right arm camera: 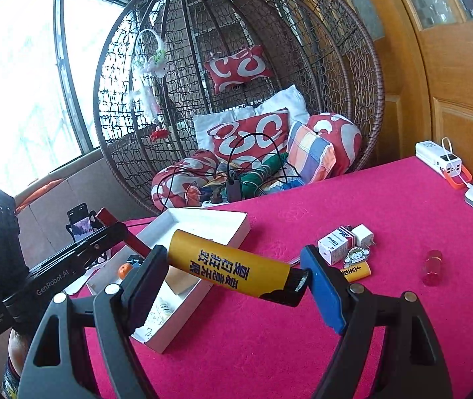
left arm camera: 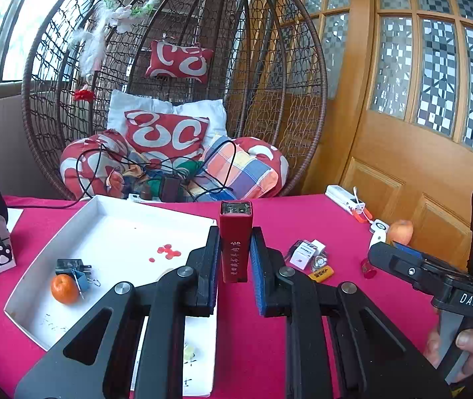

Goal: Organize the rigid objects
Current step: 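Carry the red lighter and yellow lighter over the white tray with both grippers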

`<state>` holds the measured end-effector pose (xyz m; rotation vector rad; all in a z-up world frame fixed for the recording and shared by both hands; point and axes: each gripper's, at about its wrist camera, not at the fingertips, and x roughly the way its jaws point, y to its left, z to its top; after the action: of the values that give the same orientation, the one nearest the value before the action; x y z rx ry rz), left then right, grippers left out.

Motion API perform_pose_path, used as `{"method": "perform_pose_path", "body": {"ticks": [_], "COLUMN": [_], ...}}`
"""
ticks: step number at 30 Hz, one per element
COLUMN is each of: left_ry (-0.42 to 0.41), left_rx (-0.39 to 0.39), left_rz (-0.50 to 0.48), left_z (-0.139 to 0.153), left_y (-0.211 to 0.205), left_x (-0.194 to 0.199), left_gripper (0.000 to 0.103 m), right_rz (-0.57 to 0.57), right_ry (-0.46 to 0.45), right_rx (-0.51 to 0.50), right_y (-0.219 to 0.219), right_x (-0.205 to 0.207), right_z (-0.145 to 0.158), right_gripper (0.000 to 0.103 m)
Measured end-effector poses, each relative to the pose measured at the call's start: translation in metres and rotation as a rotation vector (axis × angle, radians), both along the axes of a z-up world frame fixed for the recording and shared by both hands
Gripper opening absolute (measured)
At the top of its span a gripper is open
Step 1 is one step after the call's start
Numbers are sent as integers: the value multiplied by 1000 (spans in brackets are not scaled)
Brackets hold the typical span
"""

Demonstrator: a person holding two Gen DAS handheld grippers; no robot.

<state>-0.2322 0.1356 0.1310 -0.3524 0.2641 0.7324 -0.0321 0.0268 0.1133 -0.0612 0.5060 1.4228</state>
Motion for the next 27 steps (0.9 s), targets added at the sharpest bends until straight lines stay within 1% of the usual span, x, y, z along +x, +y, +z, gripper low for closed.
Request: {"method": "perform_pose_path", "body": {"ticks": [14, 22, 27], "left_ry": [-46, -59, -65], "left_rx": [-32, -58, -79], "left_rz": [80, 108, 135], "left_z": [-5, -12, -18], "left_y": [24, 35, 44], "left_x": [-37, -49, -59], "left_gripper": [16, 16, 17], "right_rz": [56, 84, 109], "right_ry": [-38, -60, -41], "right_rx": [-14, -20, -43], "right_y": [31, 51, 68], "right_x": [-23, -40, -48], "right_z": [7, 12, 6], "right_gripper": [81, 81, 81]}}
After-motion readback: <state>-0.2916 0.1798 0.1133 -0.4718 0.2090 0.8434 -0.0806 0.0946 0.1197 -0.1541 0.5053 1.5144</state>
